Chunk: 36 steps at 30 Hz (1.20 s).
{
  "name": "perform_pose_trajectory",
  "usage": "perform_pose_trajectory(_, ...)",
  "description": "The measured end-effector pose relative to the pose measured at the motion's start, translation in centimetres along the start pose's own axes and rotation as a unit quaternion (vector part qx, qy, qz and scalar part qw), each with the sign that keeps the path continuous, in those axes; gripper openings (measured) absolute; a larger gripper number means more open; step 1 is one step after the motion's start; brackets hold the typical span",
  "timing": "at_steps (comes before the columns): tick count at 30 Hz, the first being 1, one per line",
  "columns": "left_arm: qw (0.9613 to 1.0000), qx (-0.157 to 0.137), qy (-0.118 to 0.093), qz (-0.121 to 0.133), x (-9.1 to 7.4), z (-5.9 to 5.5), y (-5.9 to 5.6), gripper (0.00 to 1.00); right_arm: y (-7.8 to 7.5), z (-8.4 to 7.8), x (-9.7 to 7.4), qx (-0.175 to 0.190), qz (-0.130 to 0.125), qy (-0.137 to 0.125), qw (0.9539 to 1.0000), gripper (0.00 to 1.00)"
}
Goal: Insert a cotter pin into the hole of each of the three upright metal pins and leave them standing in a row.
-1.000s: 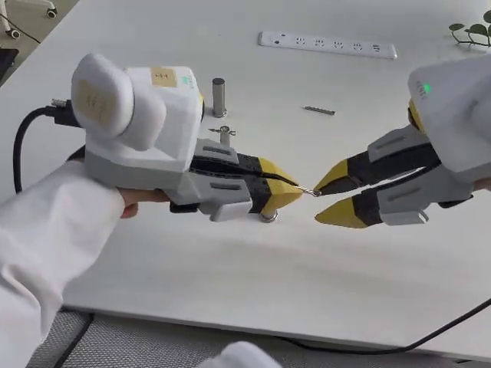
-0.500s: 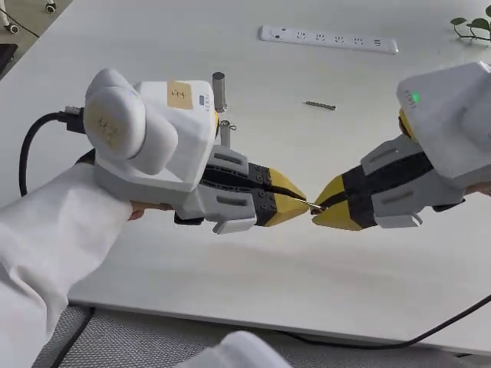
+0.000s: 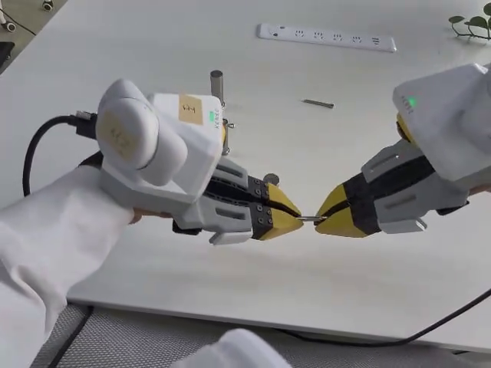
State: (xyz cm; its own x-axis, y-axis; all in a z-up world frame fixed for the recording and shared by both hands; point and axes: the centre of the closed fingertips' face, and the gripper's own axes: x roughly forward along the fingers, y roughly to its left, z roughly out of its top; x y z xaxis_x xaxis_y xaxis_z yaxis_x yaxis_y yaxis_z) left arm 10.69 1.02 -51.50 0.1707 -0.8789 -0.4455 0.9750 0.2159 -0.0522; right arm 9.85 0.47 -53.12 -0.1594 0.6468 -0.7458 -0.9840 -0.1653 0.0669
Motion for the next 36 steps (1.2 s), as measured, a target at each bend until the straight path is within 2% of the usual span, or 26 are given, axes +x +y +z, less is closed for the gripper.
perform_pose_trajectory(7,0.9997,-0.012,-0.017,0.013,-0.4,0.2,0.5,0.01,-0.6,0.3,-0.1,0.007,-0.016,-0.011,0.9998,0.0)
perform_pose_trajectory(9,0.9996,-0.02,-0.015,0.013,-0.5,0.1,0.6,0.05,-0.7,0.3,-0.1,0.007,-0.02,-0.011,0.9997,0.0)
perform_pose_trajectory(10,0.9993,-0.034,-0.013,0.014,-0.5,-0.1,0.7,0.09,-0.9,0.2,-0.2,0.009,-0.024,-0.01,0.9996,0.0)
perform_pose_trajectory(11,0.9988,-0.042,-0.009,0.022,-0.5,-0.4,1.0,0.12,-1.1,0.1,-0.2,0.012,-0.028,-0.01,0.9995,0.0)
perform_pose_trajectory(13,0.9987,-0.034,0.005,0.037,-0.5,-1.1,1.7,0.17,-1.6,-0.2,-0.3,0.02,-0.038,-0.007,0.999,0.0)
perform_pose_trajectory(15,0.9979,-0.034,0.009,0.054,-0.5,-1.3,2.3,0.2,-2.0,-0.6,-0.4,0.026,-0.046,-0.003,0.9986,0.0)
perform_pose_trajectory(16,0.9959,-0.036,-0.001,0.083,-0.7,-1.2,3.3,0.25,-2.4,-0.9,-0.5,0.033,-0.055,-0.001,0.998,0.0)
perform_pose_trajectory(17,0.9948,-0.04,-0.004,0.094,-0.8,-1.2,3.7,0.29,-2.6,-1.0,-0.6,0.037,-0.059,0.0,0.9976,0.0)
perform_pose_trajectory(19,0.9899,-0.047,-0.004,0.134,-1.1,-1.5,5.1,0.35,-3.1,-1.4,-0.7,0.047,-0.069,0.004,0.9965,0.0)
perform_pose_trajectory(22,0.9852,-0.062,0.003,0.16,-1.2,-2.4,6.2,0.39,-3.8,-1.9,-0.7,0.058,-0.08,0.01,0.9951,0.0)
perform_pose_trajectory(24,0.9834,-0.077,-0.001,0.164,-1.0,-2.7,6.5,0.43,-4.0,-2.1,-0.6,0.061,-0.083,0.012,0.9946,0.0)
perform_pose_trajectory(25,0.9808,-0.101,-0.007,0.166,-0.9,-3.0,6.6,0.43,-4.2,-2.2,-0.6,0.064,-0.085,0.014,0.9942,0.0)
perform_pose_trajectory(27,0.9804,-0.102,-0.012,0.168,-0.6,-3.3,6.9,0.43,-4.5,-2.3,-0.5,0.066,-0.089,0.018,0.9937,0.0)
perform_pose_trajectory(30,0.9803,-0.111,0.002,0.163,0.2,-4.3,6.8,0.42,-4.8,-2.5,-0.5,0.068,-0.092,0.022,0.9932,0.0)
perform_pose_trajectory(36,0.9783,-0.134,0.006,0.158,1.4,-5.3,7.4,0.39,-5.1,-2.9,-0.3,0.078,-0.091,0.028,0.9924,0.0)
